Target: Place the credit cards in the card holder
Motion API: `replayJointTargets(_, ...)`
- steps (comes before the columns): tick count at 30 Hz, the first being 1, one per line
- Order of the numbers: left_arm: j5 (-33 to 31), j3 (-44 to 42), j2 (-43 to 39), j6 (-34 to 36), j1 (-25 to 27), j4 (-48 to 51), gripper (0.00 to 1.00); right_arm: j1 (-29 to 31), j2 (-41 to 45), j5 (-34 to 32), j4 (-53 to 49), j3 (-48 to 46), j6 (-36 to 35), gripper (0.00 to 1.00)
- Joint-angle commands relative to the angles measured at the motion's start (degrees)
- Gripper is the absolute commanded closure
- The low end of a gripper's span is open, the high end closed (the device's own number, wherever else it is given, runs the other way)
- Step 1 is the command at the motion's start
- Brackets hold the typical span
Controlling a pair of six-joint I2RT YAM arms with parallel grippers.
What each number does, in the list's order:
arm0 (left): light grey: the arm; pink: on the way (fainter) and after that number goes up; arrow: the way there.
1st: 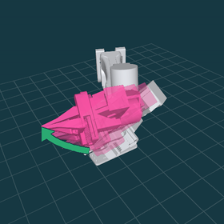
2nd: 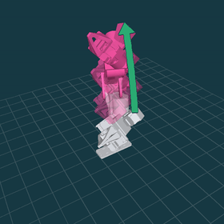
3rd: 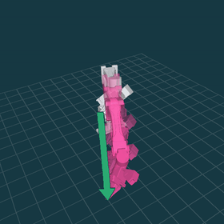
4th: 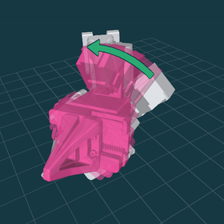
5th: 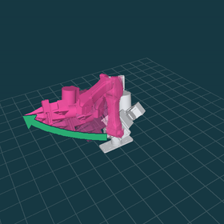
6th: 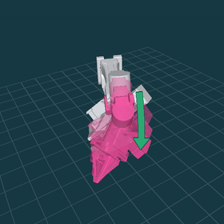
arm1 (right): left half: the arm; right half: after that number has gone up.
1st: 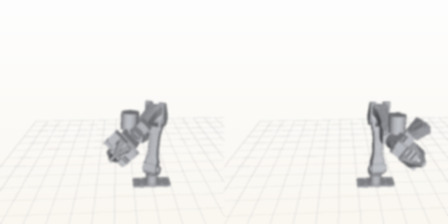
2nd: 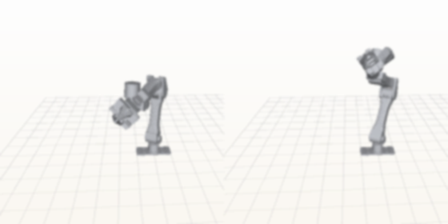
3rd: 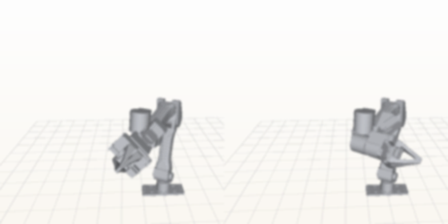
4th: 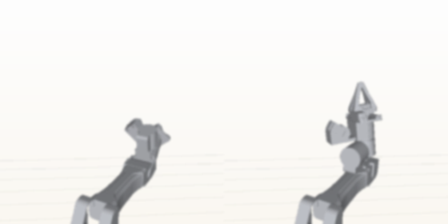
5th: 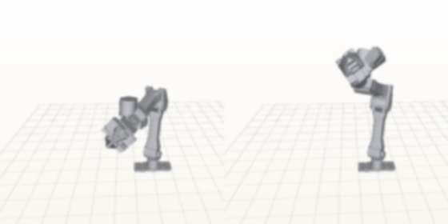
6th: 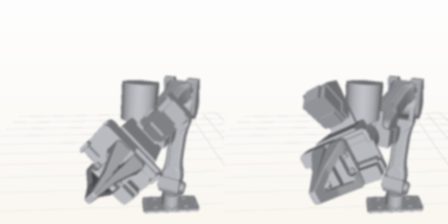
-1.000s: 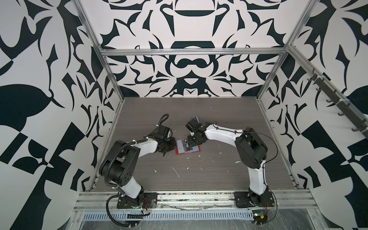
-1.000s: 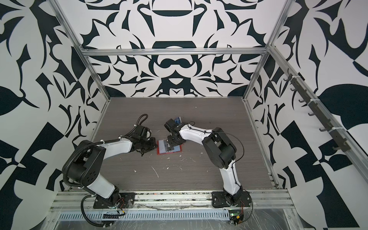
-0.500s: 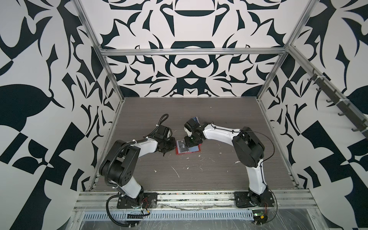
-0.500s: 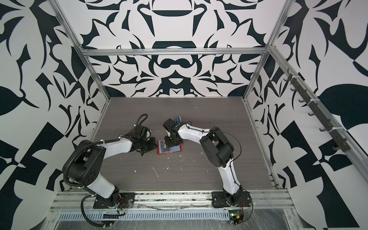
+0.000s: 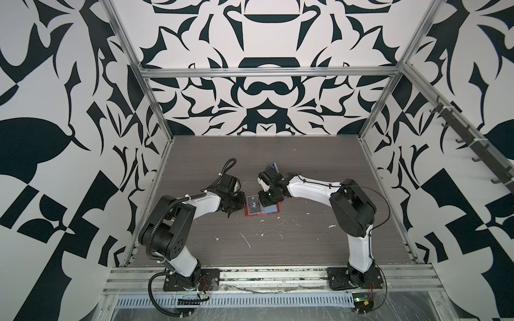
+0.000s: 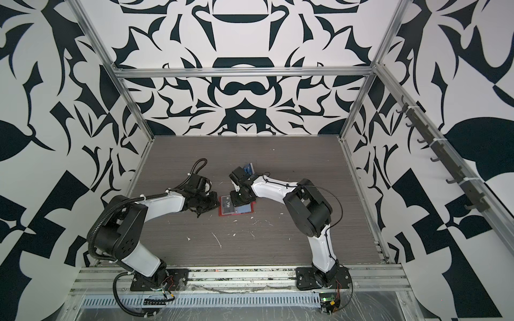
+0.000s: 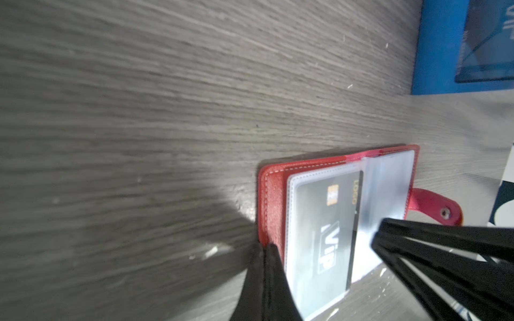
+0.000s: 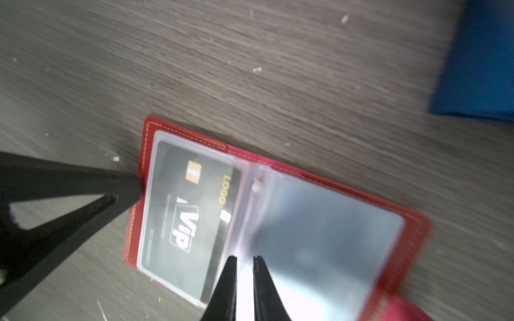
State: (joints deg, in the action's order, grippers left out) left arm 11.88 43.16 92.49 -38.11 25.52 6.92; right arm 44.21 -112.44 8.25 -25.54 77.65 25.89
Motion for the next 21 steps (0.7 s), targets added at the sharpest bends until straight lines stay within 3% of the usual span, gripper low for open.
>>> replayJointTargets(1,-3.02,1.47,-3.7,2.36,0.0,4.97,0.87,-0.9,3.71,-3.65,1.2,-1.46,1.11,0.85)
replayJointTargets(3,-4.55,2.05,-5.76,3.22,-0.03,6.09,0.7,-1.4,3.9,-4.29,1.02,-2.53,1.22,0.85)
replayJointTargets(7,-4.0,2.72,-8.61,4.9,0.27,6.16,0.57,-1.72,2.92,-5.54,-0.8,-2.9,0.71,0.85)
replayJointTargets(13,5.49,5.12,-5.12,5.36,1.82,2.91,0.56,-1.69,1.63,-6.76,-2.13,-3.19,0.52,0.86)
replayJointTargets(21,9.43,10.04,4.99,2.75,6.06,-1.54,0.61,-1.69,0.22,-6.29,-1.63,-4.06,0.65,0.88)
